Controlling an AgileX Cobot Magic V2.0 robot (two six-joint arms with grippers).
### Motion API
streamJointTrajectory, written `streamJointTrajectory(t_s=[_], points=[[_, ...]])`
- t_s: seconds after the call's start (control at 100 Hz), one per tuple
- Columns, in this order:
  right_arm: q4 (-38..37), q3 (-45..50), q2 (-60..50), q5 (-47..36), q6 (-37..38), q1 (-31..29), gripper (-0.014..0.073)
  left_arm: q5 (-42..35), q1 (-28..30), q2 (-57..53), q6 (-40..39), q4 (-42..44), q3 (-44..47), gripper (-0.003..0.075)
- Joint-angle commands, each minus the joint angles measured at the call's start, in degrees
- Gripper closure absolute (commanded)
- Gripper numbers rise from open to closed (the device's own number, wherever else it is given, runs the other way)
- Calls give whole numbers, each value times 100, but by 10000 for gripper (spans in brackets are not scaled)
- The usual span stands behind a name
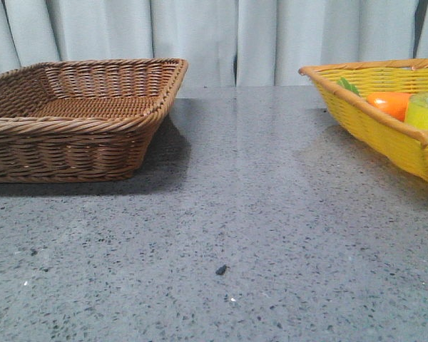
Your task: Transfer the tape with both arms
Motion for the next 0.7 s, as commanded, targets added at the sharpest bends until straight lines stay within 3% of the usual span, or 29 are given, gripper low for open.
streamJointTrajectory(t_s=[0.0, 0.69], points=[[-16, 122, -98, -120, -27, -31, 668, -282, 21, -169, -42, 1, 54, 741], [-16, 122, -98, -120, -27, -31, 668, -309, 21, -169, -42, 71, 54, 741]])
